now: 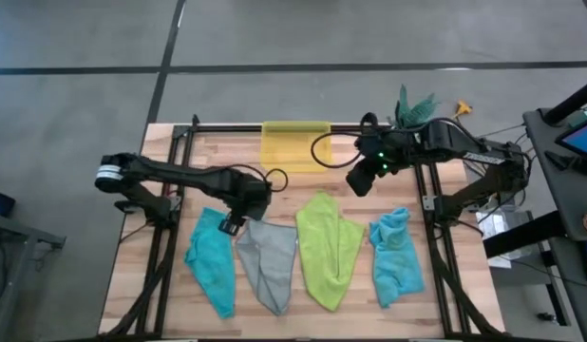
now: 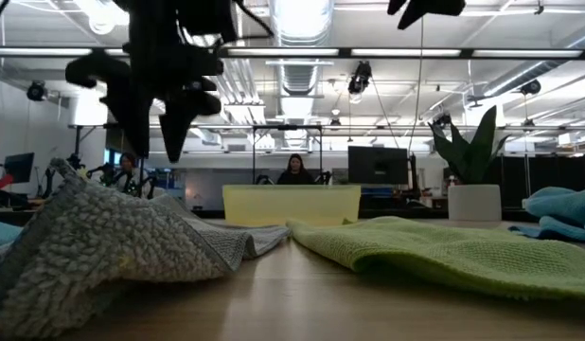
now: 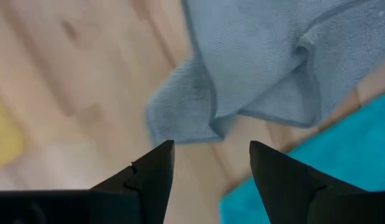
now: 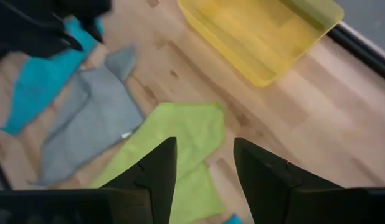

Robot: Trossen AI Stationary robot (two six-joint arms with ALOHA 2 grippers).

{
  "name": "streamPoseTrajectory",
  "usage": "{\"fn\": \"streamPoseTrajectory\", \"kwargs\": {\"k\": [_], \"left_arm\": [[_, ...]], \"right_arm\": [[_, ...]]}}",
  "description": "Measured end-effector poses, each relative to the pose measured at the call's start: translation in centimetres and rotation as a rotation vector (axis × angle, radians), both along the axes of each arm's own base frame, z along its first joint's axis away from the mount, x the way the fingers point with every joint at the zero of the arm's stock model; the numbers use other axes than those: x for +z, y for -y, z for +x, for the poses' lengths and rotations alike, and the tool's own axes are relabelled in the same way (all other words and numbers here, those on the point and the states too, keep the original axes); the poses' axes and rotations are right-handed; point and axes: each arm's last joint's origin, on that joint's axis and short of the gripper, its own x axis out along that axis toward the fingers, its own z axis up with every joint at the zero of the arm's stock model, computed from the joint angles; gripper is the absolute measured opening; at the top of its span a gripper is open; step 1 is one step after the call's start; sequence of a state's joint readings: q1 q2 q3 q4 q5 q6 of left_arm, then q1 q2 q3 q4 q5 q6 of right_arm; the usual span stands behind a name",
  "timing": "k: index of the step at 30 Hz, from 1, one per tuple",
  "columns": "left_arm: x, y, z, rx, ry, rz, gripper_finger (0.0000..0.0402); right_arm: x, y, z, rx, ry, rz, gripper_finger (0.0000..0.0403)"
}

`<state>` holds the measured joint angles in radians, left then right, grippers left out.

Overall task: Fold microfiber towels
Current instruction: Fold the gray microfiber cloth

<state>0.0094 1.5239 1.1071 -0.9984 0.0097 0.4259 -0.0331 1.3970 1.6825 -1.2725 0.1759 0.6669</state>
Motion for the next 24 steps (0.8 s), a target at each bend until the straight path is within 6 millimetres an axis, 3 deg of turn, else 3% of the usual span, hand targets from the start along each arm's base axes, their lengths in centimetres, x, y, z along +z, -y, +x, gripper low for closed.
{"fn": "streamPoseTrajectory", "kwargs": {"k": [7, 17, 24], "left_arm": [[-2.5, 0.2, -0.6, -0.011, -0.073, -0.115, 0.0194], [-2.3, 0.0, -0.3, 0.081, 0.039, -0.054, 0.0194], [-3.6, -0.1, 0.5, 0.108, 0.027, -0.062, 0.0194]], "right_arm": [[0.7, -0.9, -0.5, -0.049, 0.07, 0.05, 0.0153], [0.7, -1.3, -0.2, 0.024, 0.073, 0.011, 0.0143], [0.7, -1.8, -0.2, 0.073, 0.068, -0.01, 0.0138]]}}
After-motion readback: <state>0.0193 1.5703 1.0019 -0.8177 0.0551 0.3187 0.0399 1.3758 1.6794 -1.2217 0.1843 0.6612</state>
